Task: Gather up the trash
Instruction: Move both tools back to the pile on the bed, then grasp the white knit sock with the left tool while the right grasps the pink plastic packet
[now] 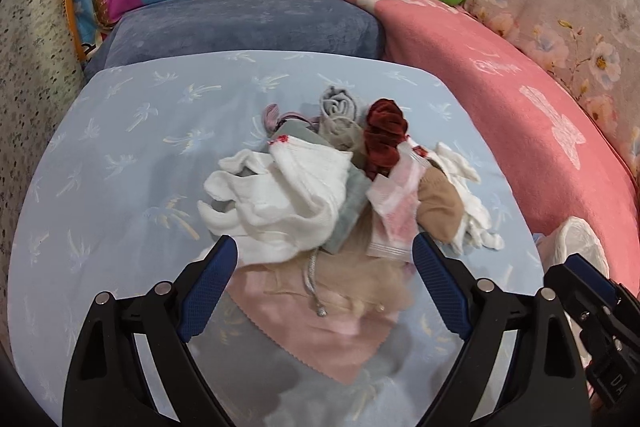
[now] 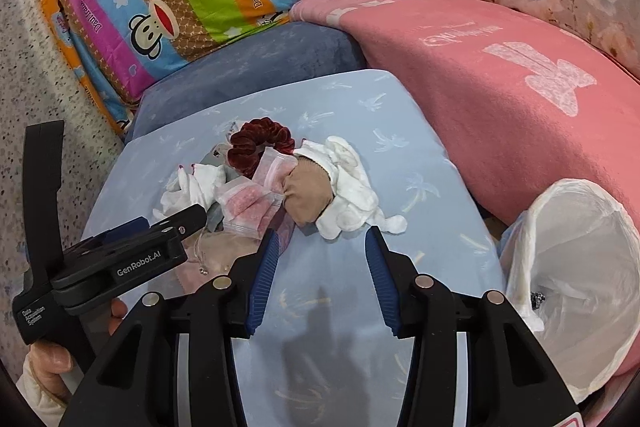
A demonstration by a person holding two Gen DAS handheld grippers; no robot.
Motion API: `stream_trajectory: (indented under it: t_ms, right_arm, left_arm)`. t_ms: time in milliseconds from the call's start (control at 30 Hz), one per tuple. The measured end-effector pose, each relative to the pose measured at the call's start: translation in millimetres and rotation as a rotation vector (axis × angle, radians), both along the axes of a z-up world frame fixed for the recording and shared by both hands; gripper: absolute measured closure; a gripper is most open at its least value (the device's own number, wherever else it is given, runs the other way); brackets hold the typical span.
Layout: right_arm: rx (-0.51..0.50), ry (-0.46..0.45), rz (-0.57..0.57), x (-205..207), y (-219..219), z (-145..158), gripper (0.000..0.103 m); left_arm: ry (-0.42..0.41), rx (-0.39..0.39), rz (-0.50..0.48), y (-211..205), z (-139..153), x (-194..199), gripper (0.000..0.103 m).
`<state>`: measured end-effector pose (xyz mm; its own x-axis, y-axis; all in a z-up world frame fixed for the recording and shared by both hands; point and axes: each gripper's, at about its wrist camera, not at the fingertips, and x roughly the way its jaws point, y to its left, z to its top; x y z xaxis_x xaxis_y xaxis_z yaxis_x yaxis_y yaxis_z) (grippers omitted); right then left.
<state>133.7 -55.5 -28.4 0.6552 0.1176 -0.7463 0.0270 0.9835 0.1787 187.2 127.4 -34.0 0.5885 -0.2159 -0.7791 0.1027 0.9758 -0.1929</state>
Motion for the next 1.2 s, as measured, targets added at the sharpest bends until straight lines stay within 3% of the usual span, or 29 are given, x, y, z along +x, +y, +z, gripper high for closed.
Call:
stream_trajectory:
  t_ms: [267, 633, 733, 900, 967, 1133, 1200]
  right_arm:
    - [0.008, 0.042, 0.042, 29.3, 29.2, -23.3, 0.058]
    - [0.051, 0.09, 0.068, 57.5, 49.1, -49.0, 0.058]
    - [0.074, 0.101, 0.078, 64.1, 53.8, -53.8, 0.058]
    - [0.075, 0.121, 0.083, 73.5, 61.0, -63.0, 0.058]
    - [0.073, 0.131, 0.092, 74.5, 63.5, -66.8, 0.065]
    - [0.086, 0.133, 0.088, 70.0, 61.3, -65.7, 0.096]
    - [0.093, 0.12, 0.086, 65.5, 57.8, -60.5, 0.098]
  left_arm:
    - [0.049, -0.041, -0.013, 12.7, -15.9, 18.4, 0.039]
    - [0.064, -0.108, -0.063, 20.6, -19.7, 22.2, 0.08]
    - [0.058, -0.119, -0.072, 23.7, -17.5, 19.2, 0.087]
    - [0.041, -0.126, -0.072, 27.5, -11.2, 17.6, 0.089]
    - [0.035, -0.12, -0.072, 27.0, -8.8, 17.0, 0.089]
    - [0.018, -0.115, -0.069, 25.6, -0.7, 12.4, 0.09]
    - [0.012, -0.118, -0.065, 25.2, 3.2, 10.4, 0.09]
